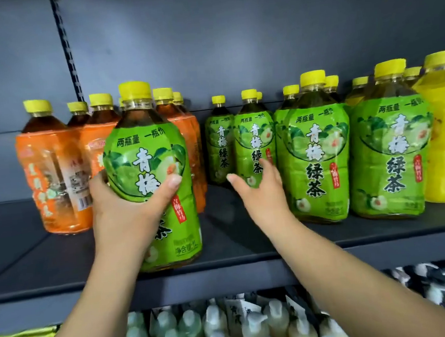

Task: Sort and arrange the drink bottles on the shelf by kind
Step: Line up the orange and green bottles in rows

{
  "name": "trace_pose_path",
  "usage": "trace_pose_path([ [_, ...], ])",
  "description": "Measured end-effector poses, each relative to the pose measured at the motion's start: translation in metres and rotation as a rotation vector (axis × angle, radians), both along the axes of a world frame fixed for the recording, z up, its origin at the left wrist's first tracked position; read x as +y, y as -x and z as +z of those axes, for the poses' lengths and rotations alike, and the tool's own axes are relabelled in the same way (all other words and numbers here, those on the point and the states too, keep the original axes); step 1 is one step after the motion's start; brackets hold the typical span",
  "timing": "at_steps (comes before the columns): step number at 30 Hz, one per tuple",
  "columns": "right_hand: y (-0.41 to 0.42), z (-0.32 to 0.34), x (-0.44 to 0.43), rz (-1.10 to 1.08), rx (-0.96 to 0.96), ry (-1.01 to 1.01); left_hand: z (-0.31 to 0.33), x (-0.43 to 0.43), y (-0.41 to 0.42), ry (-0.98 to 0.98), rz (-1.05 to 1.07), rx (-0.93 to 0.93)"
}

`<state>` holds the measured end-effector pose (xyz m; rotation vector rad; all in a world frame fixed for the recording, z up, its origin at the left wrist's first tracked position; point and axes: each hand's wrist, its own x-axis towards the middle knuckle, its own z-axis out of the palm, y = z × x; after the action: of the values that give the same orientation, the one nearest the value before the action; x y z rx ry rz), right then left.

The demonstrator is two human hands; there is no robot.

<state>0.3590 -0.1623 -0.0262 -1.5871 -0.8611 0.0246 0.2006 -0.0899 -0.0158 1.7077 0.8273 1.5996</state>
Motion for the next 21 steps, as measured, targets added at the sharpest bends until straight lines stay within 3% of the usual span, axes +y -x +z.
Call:
trace_pose_path([
  [2,-0.010,0.012,0.024,-0.044,0.234,0.006,-0.001,0.009,0.003,-0.004,0.023,-0.006],
  [4,-0.024,0.022,0.039,-0.128,0.317,-0.017,-0.003,0.015,0.004,-0.036,0.086,0.015],
  [8,-0.040,0.025,0.055,-0.224,0.287,0.006,-0.014,0.022,0.010,-0.149,0.093,0.067],
  [14,-0.053,0.012,0.066,-0.286,0.330,-0.003,0.012,0.045,0.025,-0.261,-0.023,-0.048],
  [18,-0.063,0.003,0.083,-0.387,0.169,0.085,0.055,0.056,0.020,-0.476,0.017,0.174],
  [21,-0.064,0.007,0.089,-0.445,0.097,0.118,0.066,0.055,0.013,-0.523,-0.055,0.258],
])
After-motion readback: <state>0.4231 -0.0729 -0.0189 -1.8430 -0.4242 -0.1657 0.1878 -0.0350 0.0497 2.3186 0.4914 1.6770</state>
